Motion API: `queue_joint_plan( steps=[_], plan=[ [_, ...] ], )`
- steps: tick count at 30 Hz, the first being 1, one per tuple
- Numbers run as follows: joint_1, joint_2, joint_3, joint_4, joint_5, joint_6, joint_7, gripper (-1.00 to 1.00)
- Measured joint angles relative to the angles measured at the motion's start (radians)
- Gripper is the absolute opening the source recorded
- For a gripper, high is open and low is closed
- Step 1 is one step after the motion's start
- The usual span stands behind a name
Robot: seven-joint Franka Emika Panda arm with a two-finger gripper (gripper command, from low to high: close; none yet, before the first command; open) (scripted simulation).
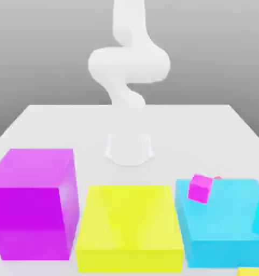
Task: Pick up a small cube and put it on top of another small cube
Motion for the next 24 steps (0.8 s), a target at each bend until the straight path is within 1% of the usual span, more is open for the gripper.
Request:
queue_joint_plan(
  steps=[12,19,24],
  plan=[
    [-0.059,0.441,0.198,0.079,-0.169,0.059,0.259,0.0],
    [-0.028,0.695,0.253,0.125,-0.272,0.091,0.412,0.0],
    [0.014,0.869,0.261,0.155,-0.311,0.121,0.498,0.0]
  ],
)
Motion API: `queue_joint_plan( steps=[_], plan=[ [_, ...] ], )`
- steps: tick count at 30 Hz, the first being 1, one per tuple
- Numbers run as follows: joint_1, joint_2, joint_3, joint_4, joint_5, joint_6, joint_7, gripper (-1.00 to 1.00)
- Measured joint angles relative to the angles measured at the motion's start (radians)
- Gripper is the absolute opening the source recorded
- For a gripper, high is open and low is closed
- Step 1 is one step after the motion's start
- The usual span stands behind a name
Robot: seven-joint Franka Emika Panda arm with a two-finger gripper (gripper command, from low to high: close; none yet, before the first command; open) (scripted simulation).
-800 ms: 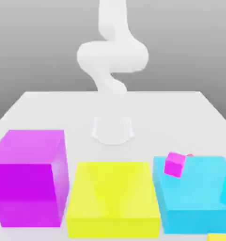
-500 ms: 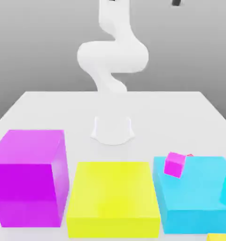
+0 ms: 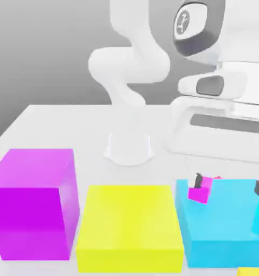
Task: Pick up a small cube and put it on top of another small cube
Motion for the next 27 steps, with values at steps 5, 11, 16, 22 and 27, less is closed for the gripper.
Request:
queue_joint_plan(
  steps=[5,11,16,22,27],
  plan=[
    [0.041,0.163,0.011,0.028,-0.002,0.039,0.062,0.0],
    [0.085,0.345,0.03,0.06,0.029,0.103,0.111,0.0],
    [0.129,0.479,-0.019,0.093,-0.019,0.195,0.151,-1.0],
    [0.129,0.478,-0.019,0.093,-0.015,0.196,0.149,-1.0],
    [0.091,0.322,0.037,0.034,0.042,0.093,0.093,-1.0]
  ],
)
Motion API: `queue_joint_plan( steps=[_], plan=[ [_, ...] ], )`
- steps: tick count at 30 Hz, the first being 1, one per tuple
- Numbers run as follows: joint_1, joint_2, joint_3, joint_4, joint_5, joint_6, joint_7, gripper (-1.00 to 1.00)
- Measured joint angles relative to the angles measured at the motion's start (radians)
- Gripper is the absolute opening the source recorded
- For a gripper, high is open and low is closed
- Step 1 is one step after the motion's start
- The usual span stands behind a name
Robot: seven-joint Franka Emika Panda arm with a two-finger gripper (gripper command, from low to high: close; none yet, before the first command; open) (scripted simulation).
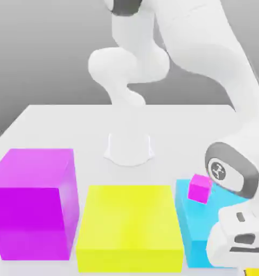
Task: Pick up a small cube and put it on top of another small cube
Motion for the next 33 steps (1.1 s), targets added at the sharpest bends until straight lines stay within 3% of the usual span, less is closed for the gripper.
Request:
queue_joint_plan(
  steps=[10,14,24,30,31,33],
  plan=[
    [-0.035,-0.309,0.065,-0.242,0.074,-0.09,-0.182,-1.0],
    [-0.035,-0.449,0.079,-0.345,0.159,-0.111,-0.292,-1.0],
    [0.073,-0.816,-0.003,-0.604,0.432,-0.158,-0.609,-1.0],
    [0.071,-0.711,0.011,-0.684,0.437,0.034,-0.626,-1.0],
    [0.068,-0.693,0.014,-0.69,0.433,0.057,-0.622,1.0],
    [0.068,-0.693,0.014,-0.69,0.433,0.057,-0.622,1.0]
  ],
)
